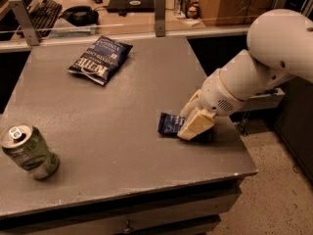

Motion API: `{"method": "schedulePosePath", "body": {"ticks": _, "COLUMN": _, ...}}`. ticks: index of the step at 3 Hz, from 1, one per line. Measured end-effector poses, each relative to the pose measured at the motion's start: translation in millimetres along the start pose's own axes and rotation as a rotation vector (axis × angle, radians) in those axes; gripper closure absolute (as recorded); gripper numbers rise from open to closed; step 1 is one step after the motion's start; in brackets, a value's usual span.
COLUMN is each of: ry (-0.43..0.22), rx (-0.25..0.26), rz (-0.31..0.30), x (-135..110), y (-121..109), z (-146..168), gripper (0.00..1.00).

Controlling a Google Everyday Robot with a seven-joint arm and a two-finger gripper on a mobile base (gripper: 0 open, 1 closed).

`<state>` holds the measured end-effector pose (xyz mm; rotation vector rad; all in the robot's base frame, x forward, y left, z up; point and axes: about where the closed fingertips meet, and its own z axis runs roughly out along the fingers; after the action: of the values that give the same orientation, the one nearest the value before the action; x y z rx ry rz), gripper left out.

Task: Move rxbar blueberry near green can

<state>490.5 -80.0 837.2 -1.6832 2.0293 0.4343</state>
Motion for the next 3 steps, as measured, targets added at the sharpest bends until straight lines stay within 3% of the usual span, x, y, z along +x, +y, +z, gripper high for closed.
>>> {"method": "schedulePosePath", "body": {"ticks": 2, "ry": -0.081, "rx": 0.118, "rz": -0.01, "x": -27.1, "y": -32.6, "z": -55.4, "gripper": 1.0}}
{"method": "schedulePosePath", "body": {"ticks": 3, "ry": -0.088, "rx": 0.13, "rz": -0.017, "x": -32.5, "y": -35.0, "z": -58.8, "gripper": 1.0}}
